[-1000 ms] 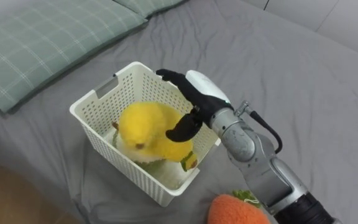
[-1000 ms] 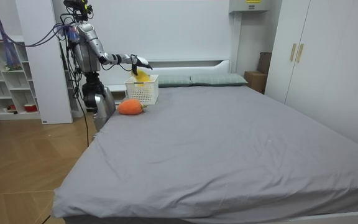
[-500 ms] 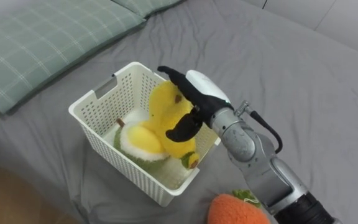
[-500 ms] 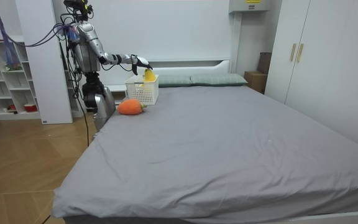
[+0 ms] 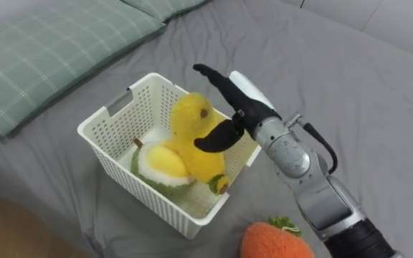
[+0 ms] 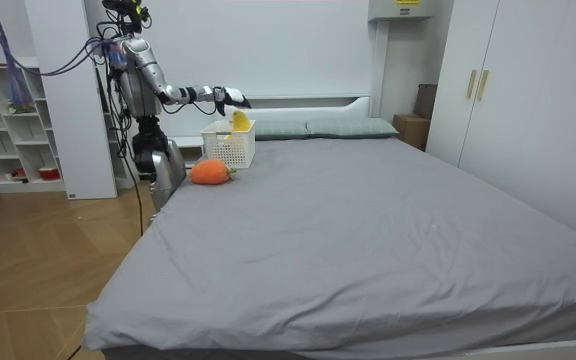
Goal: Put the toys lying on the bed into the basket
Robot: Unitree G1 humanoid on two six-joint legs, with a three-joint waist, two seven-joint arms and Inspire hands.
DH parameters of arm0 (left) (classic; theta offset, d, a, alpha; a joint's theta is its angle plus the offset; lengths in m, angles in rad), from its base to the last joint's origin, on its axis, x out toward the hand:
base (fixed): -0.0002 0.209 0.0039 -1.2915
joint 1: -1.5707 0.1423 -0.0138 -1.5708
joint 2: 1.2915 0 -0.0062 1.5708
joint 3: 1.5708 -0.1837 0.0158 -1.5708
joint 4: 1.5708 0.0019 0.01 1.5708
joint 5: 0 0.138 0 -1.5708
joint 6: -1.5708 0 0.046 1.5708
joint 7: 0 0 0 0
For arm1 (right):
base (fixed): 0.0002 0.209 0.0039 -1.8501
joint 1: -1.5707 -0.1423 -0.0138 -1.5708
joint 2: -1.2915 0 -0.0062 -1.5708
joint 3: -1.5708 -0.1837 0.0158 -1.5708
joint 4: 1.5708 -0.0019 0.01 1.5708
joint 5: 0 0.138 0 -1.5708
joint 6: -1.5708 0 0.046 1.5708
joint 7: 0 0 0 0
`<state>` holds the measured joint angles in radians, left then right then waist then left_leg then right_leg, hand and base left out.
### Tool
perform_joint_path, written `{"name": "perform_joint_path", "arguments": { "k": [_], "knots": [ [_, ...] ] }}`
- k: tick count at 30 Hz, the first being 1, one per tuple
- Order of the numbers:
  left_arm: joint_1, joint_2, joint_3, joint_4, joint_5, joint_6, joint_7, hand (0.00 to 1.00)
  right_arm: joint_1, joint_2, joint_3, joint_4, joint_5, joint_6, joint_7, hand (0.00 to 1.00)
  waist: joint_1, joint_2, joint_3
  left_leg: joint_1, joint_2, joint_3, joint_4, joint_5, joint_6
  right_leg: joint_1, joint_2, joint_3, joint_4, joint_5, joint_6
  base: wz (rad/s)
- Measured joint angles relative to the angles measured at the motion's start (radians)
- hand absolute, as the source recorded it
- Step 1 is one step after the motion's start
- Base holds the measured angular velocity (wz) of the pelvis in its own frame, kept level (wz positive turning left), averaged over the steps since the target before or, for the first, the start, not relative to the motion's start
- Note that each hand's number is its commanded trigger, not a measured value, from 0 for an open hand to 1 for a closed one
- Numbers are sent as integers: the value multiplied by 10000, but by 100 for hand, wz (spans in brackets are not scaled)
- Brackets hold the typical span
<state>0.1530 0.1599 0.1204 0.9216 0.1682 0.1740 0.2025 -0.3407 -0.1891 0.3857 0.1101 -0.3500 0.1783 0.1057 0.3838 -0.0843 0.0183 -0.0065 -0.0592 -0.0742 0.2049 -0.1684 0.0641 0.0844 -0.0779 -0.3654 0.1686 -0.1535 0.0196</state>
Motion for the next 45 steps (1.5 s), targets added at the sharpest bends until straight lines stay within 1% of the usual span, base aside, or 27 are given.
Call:
{"name": "perform_joint_path", "arguments": {
  "k": [1,2,3,6,7,8,10,12,13,16,18,21,22,24,26,28,30,32,34,35,37,39,42,44,45],
  "knots": [
    [-1,-32,27,-11,1,-3,0,0,15,-141,-6,-1,-3,-25,-39,0,-53,16,-25,-1,9,67,-4,-4,5,-16,-15,89,-1,0,0,-10],
    [2,-48,28,-10,1,-2,0,0,18,-246,-10,-1,2,-25,-73,0,-218,43,-39,0,7,73,-4,-4,6,-15,-20,96,1,0,0,-8],
    [7,-49,28,-9,0,-2,0,0,34,-283,-21,-1,2,-25,-85,0,-271,56,-46,6,5,78,-5,-4,7,-15,-22,106,5,0,0,-8],
    [7,-50,33,1,-102,-6,22,0,175,-384,-217,-15,-1,-24,-126,0,-564,94,-60,114,29,217,-70,-5,12,-35,-3,321,13,0,0,-15],
    [26,-51,33,1,-103,-12,36,0,227,-412,-291,-48,1,-25,-166,0,-642,98,-64,150,65,356,-129,-5,14,-37,19,437,13,1,1,-23],
    [61,-52,43,2,-92,-45,40,0,343,-409,-459,-145,16,-40,-167,0,-774,94,-96,184,89,438,-163,-11,17,-44,64,536,7,8,3,-21],
    [128,-54,42,15,-97,-162,40,0,595,-421,-868,-400,97,-57,-170,0,-944,94,-129,255,102,501,-159,-12,19,-39,66,582,7,11,6,-13],
    [250,-54,43,83,-114,-265,40,0,742,-440,-1181,-508,185,-116,-250,0,-1124,158,-161,369,118,620,-184,-12,20,-7,90,651,3,11,7,-17],
    [308,-86,137,105,-112,-285,40,0,880,-444,-1451,-512,179,-251,-343,0,-1334,188,-185,429,125,684,-208,-16,25,3,95,678,-3,12,9,-17],
    [500,-134,450,110,-113,-312,38,0,1308,-474,-1991,-512,204,-313,-586,0,-1528,255,-205,587,153,888,-361,-17,26,32,121,920,9,12,9,-21],
    [566,-145,544,147,-124,-314,38,0,1527,-522,-2218,-511,382,-323,-613,0,-1699,286,-191,710,167,980,-402,-18,27,43,118,1022,25,13,8,-17],
    [572,-181,719,229,-421,-333,57,0,1986,-537,-2483,-511,732,-351,-633,0,-1939,293,-190,717,179,1084,-434,-21,29,27,122,1169,36,15,5,-12],
    [570,-182,709,229,-616,-333,106,0,2141,-538,-2521,-483,755,-351,-632,0,-2104,303,-184,712,181,1094,-440,-25,33,26,133,1185,39,15,5,-4],
    [560,-189,695,232,-911,-347,153,0,2363,-537,-2534,-427,769,-343,-628,0,-2243,309,-179,713,180,1100,-475,-32,41,24,155,1204,45,15,5,0],
    [562,-196,597,280,-1211,-415,307,0,2524,-526,-2524,-332,760,-358,-604,0,-2475,329,-161,708,178,1118,-509,-37,47,17,164,1229,44,15,6,0],
    [544,-203,567,272,-1206,-490,308,0,2583,-532,-2527,70,754,-370,-607,0,-2596,324,-162,707,180,1137,-519,-41,47,12,176,1266,21,18,10,-2],
    [526,-214,468,199,-1208,-520,312,0,2753,-530,-2525,415,753,-346,-580,0,-2611,324,-162,696,183,1149,-522,-51,49,-3,181,1284,20,18,11,0],
    [499,-230,316,191,-1210,-527,311,0,2932,-530,-2517,448,743,-317,-455,0,-2632,371,-135,649,185,1197,-528,-54,53,-81,185,1347,26,19,12,-8],
    [482,-229,272,194,-1213,-530,316,0,2933,-533,-2501,520,770,-353,-366,0,-2621,381,-141,583,213,1296,-523,-52,51,-204,211,1436,40,34,5,-12],
    [451,-230,212,241,-1227,-536,345,0,2932,-532,-2483,825,742,-463,-364,0,-2639,364,-152,604,219,1300,-522,-50,48,-199,216,1435,36,35,5,-6],
    [319,-239,90,409,-1338,-584,370,0,2933,-528,-2432,1360,635,-464,-317,0,-2605,345,-162,612,227,1302,-532,-50,48,-197,220,1426,23,35,5,0],
    [299,-239,-76,434,-1377,-597,495,0,2946,-529,-2216,1612,396,-436,-181,0,-2585,321,-163,516,232,1331,-533,-49,46,-318,220,1427,42,35,6,-3],
    [250,-210,-268,443,-1566,-601,569,0,2956,-510,-1637,1641,212,-423,5,0,-2547,296,-160,277,272,1440,-520,-47,40,-562,239,1425,48,62,-25,-8],
    [-49,-215,-279,783,-1677,-616,573,0,2935,-434,-1357,2209,181,-456,61,0,-2440,271,-168,138,273,1442,-519,-46,38,-705,242,1425,46,65,-27,0],
    [-102,-222,-280,807,-1754,-620,574,0,2934,-421,-1302,2349,173,-449,80,0,-2398,264,-170,107,273,1441,-519,-46,38,-739,243,1430,47,65,-26,0]
  ]
}}
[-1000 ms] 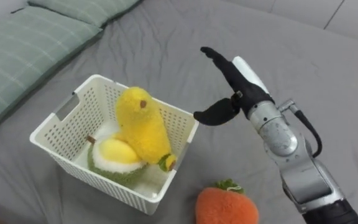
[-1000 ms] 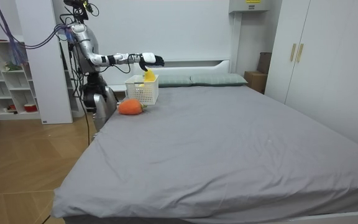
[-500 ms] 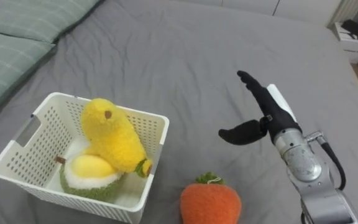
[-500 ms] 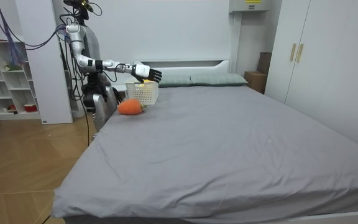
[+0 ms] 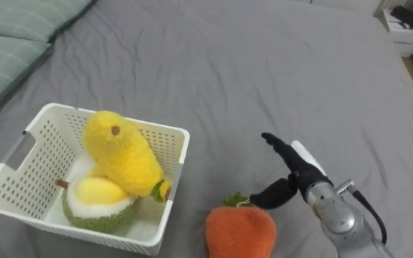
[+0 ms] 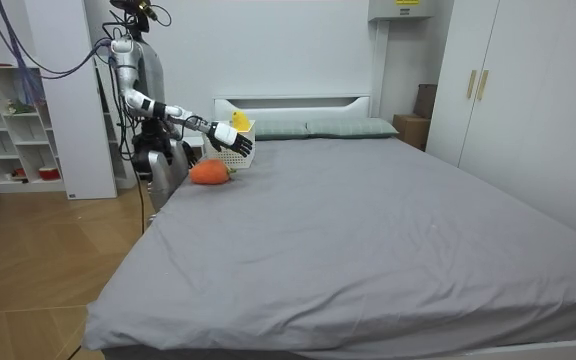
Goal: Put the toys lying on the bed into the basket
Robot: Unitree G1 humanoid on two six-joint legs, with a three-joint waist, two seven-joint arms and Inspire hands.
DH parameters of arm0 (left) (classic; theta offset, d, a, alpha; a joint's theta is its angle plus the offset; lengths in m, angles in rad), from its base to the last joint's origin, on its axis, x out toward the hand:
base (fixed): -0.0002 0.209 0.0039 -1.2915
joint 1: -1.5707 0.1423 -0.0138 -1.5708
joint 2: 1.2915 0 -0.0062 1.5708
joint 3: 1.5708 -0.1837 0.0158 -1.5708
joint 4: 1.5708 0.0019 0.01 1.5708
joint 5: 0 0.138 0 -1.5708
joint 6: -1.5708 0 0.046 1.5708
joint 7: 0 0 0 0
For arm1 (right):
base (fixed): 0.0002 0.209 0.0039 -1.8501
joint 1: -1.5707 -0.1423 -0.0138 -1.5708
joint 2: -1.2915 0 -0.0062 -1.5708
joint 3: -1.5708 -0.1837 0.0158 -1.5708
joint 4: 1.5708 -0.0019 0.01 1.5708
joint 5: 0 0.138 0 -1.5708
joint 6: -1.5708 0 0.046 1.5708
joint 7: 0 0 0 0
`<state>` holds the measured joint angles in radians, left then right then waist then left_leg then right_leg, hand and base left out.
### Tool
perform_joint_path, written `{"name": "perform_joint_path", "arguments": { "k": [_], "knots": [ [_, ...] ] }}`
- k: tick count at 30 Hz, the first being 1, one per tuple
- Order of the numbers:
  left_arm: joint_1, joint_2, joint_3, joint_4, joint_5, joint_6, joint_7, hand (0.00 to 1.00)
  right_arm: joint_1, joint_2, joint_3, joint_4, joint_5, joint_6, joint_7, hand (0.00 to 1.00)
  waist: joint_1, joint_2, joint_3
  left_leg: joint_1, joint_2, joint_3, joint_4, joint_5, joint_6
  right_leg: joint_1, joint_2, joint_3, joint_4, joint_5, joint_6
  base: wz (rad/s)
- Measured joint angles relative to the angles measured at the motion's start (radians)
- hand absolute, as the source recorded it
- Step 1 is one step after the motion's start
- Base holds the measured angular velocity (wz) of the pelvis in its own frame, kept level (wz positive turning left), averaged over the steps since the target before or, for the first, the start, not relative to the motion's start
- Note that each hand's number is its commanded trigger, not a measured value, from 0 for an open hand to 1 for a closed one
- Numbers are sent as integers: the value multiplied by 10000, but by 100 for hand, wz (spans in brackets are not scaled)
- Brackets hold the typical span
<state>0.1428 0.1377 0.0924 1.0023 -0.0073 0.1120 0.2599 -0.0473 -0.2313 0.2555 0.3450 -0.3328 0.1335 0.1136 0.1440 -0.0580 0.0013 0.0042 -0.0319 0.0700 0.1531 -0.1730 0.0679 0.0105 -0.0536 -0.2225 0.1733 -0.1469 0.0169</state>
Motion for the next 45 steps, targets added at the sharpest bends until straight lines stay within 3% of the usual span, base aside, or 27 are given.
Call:
{"name": "perform_joint_path", "arguments": {
  "k": [2,6,12,14,20,23,24,25,26,27,28,30,32,45],
  "knots": [
    [-62,5,-152,-2,-37,-71,3,0,-137,252,14,368,-178,20,138,0,23,-19,-6,-306,4,8,90,2,0,-302,-7,-24,14,8,-8,0],
    [-431,60,-459,239,-330,-90,-64,0,-516,346,208,849,-198,-24,213,0,6,-25,20,-890,4,-19,265,4,1,-789,-73,-58,23,42,-22,4],
    [-967,114,-963,1072,-895,-317,-169,0,-1222,377,613,2114,-68,-285,359,0,81,-50,137,-1277,11,-35,290,4,2,-1225,-93,-95,129,41,-21,0],
    [-1065,144,-977,1164,-896,-327,-195,0,-1412,377,771,2429,-59,-392,433,0,74,-144,175,-1470,16,-52,311,5,1,-1420,-96,-136,159,40,-21,0],
    [-1114,181,-994,1167,-919,-321,-353,0,-1694,388,978,2796,-54,-443,816,0,103,-439,174,-1777,7,-184,336,4,1,-1659,-36,-259,140,40,-22,5],
    [-1128,162,-994,1109,-989,-312,-365,0,-1861,387,1152,3207,241,-405,901,1,315,-568,166,-1786,8,-190,345,4,1,-1655,-36,-278,118,40,-22,1],
    [-1128,163,-993,1093,-990,-311,-365,0,-1891,394,1167,3248,304,-373,925,4,342,-583,172,-1795,8,-193,349,4,1,-1656,-37,-288,114,40,-22,6],
    [-1128,162,-994,1070,-990,-311,-366,0,-1926,411,1176,3360,378,-350,945,35,381,-597,165,-1832,4,-239,376,4,1,-1656,-40,-315,104,40,-22,8],
    [-1129,166,-992,1051,-990,-311,-366,0,-2000,442,1185,3521,451,-338,952,55,419,-607,160,-1836,2,-269,382,4,1,-1645,-41,-317,100,40,-22,8],
    [-1130,166,-989,1046,-990,-311,-365,0,-2040,451,1197,3605,490,-328,957,64,451,-613,156,-1829,2,-270,384,4,1,-1631,-39,-317,90,40,-22,4],
    [-1129,162,-990,1044,-993,-311,-366,0,-2120,451,1233,3791,547,-343,956,80,518,-620,153,-1801,-1,-276,385,4,1,-1585,-36,-309,58,41,-22,0],
    [-1108,160,-980,1044,-999,-311,-370,0,-2199,451,1254,4005,609,-343,956,96,573,-631,160,-1714,-16,-300,382,4,0,-1431,-31,-324,-66,41,-21,5],
    [-1084,155,-981,1043,-1045,-308,-383,0,-2247,452,1392,4200,714,-352,1060,100,568,-633,161,-1597,-2,-335,373,-1,-7,-1308,-17,-405,-63,41,-21,5],
    [-1060,134,-979,1044,-1189,-324,-584,0,-2138,605,1659,4180,534,-316,1206,100,581,-636,161,-1481,0,-428,353,-5,-17,-1161,-9,-547,-67,48,-31,2]
  ]
}}
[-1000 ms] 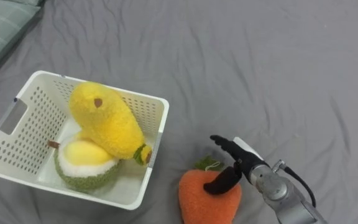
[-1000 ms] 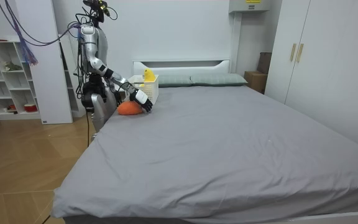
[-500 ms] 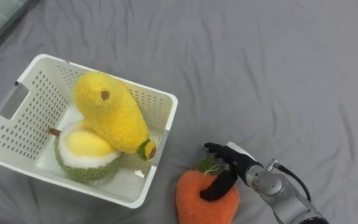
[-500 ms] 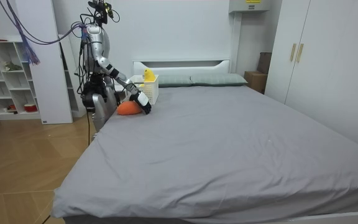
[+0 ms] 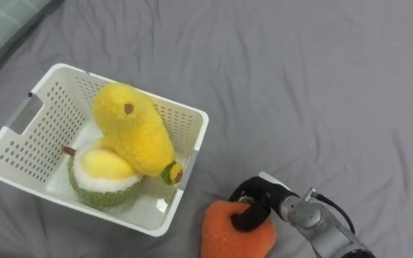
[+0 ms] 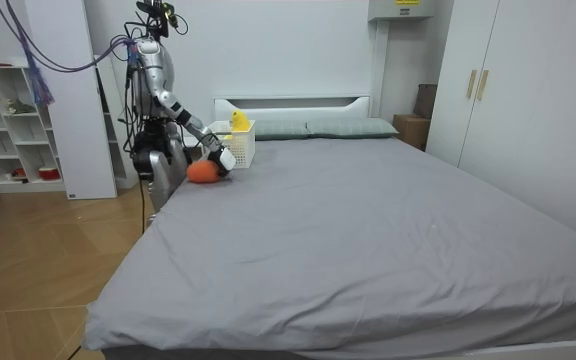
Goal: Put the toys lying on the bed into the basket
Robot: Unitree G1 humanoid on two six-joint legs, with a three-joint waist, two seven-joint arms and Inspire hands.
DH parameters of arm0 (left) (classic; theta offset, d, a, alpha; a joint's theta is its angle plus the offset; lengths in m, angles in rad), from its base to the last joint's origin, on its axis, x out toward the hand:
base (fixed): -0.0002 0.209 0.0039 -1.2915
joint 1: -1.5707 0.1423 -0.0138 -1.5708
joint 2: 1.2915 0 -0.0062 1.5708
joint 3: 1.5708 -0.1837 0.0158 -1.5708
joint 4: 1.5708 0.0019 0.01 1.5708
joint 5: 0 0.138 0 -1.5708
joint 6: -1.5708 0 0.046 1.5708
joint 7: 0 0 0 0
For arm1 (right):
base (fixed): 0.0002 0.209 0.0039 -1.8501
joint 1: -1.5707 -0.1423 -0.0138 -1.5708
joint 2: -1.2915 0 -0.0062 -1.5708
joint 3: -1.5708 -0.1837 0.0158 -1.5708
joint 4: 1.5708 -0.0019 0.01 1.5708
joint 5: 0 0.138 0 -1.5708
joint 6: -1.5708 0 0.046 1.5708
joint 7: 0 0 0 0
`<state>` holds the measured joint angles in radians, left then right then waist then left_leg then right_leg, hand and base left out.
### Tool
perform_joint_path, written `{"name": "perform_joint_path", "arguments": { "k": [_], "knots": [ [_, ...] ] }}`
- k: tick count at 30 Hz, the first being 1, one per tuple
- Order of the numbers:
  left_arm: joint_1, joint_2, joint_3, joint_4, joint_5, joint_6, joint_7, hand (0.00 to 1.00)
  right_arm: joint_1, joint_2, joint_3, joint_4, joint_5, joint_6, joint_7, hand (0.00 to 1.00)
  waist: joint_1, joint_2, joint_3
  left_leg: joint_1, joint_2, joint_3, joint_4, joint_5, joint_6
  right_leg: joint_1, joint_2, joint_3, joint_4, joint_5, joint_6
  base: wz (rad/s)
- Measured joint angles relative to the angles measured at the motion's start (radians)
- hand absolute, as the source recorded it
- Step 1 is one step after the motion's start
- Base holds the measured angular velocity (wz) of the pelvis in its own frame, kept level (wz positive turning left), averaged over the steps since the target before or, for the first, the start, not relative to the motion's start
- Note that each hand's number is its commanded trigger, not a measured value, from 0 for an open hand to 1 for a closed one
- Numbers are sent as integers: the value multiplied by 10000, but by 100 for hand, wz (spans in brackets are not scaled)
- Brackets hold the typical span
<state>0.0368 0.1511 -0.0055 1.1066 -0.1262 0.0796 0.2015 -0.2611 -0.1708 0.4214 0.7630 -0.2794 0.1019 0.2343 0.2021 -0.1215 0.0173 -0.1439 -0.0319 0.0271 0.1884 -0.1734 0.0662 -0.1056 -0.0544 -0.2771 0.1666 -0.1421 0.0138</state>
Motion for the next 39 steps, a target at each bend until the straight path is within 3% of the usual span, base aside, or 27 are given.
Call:
{"name": "perform_joint_path", "arguments": {
  "k": [4,9,16,20,27,31,39],
  "knots": [
    [26,9,2,-8,4,-12,0,0,183,33,154,-521,-7,-48,80,100,1,19,3,20,0,-25,11,0,0,36,-1,-3,-4,0,0,1],
    [151,41,11,-92,74,-61,10,0,328,-85,205,-845,-438,-61,81,100,-16,149,62,223,-3,-24,-24,-1,-1,224,-12,-13,-2,-1,1,0],
    [541,91,50,-377,99,-68,34,0,904,-748,134,-2323,-801,-3,98,100,-53,292,36,519,-6,14,-31,-1,-2,506,-4,38,-20,-1,1,-1],
    [691,112,47,-377,75,-51,28,0,974,-1113,15,-3061,-1434,177,253,100,-66,389,-18,952,-4,41,-208,5,-9,839,11,142,-24,-2,3,-5],
    [773,136,521,-496,126,27,28,0,1101,-1124,-1155,-4383,-1939,329,377,100,-111,378,-63,1308,7,150,-246,9,-13,1124,18,281,-12,-4,5,-4],
    [950,53,890,-957,359,72,18,0,1121,-1071,-1680,-5184,-2160,611,401,100,-102,387,-70,1430,7,167,-250,9,-13,1243,18,313,-4,-4,5,-1],
    [1097,-65,1537,-1033,533,59,-147,0,1109,-1073,-2494,-6045,-2215,615,308,100,-65,604,-134,1762,11,170,-281,9,-13,1571,9,277,1,-8,11,0]
  ]
}}
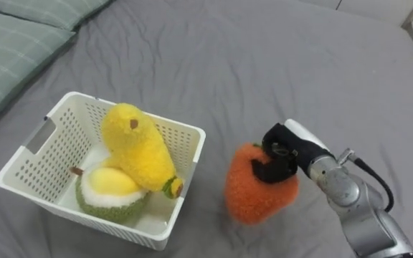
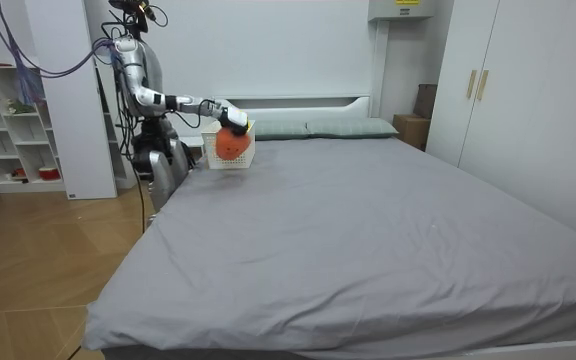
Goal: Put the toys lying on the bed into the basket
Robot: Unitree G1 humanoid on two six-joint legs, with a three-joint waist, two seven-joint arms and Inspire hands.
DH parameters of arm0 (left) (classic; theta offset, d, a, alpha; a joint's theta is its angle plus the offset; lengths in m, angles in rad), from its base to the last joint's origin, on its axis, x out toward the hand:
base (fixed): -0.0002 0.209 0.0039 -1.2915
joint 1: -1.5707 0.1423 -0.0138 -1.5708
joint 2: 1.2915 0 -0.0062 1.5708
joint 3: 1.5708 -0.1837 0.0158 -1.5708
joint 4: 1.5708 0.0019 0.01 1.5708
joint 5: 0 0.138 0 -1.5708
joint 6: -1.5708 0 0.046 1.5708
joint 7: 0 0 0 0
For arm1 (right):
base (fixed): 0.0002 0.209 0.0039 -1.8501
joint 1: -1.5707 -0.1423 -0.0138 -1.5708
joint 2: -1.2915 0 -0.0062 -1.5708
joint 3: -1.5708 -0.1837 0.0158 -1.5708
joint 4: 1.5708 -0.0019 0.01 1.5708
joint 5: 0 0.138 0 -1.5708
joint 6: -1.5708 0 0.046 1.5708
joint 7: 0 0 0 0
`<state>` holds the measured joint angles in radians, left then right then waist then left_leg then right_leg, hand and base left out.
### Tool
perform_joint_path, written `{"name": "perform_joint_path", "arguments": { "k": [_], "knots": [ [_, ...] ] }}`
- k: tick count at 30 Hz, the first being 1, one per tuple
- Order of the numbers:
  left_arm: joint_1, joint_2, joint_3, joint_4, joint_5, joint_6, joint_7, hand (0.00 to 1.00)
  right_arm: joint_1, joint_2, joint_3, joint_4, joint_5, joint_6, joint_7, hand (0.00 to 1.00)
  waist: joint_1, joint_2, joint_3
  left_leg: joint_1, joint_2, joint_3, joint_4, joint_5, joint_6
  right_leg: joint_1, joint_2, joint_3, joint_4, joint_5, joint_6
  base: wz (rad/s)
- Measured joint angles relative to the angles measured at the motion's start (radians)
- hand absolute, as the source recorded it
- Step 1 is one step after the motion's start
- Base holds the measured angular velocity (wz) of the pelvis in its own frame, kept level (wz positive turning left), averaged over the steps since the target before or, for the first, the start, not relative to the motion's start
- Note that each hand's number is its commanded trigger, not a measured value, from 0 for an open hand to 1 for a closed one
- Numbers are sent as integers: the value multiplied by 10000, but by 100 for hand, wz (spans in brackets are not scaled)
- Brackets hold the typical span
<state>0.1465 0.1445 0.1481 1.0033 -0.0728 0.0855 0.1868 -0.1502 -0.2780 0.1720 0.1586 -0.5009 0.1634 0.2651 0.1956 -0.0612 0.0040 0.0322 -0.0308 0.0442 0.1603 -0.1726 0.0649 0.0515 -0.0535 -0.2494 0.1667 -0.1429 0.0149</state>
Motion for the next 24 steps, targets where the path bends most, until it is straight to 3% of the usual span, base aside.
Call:
{"name": "perform_joint_path", "arguments": {
  "k": [9,16,21,24],
  "knots": [
    [398,-26,465,116,851,81,-60,0,-95,-3,-544,-1775,35,225,-92,100,23,-12,3,41,1,38,19,-1,0,10,-1,-36,28,0,0,0],
    [406,73,490,417,1272,180,-81,0,-945,11,-438,-2675,-36,266,-92,100,92,-48,9,-14,-4,-58,20,-1,0,0,-3,-46,19,-1,0,3],
    [283,71,483,484,1259,172,-61,0,-1365,35,-290,-2910,58,264,-131,100,368,-101,12,-22,-9,-169,24,2,-2,30,-14,-232,17,0,1,6],
    [278,51,482,417,1260,174,-33,0,-1456,69,49,-3274,-149,459,-126,100,585,-143,20,-98,-12,-246,24,0,-1,37,-64,-417,17,-1,2,9]
  ]
}}
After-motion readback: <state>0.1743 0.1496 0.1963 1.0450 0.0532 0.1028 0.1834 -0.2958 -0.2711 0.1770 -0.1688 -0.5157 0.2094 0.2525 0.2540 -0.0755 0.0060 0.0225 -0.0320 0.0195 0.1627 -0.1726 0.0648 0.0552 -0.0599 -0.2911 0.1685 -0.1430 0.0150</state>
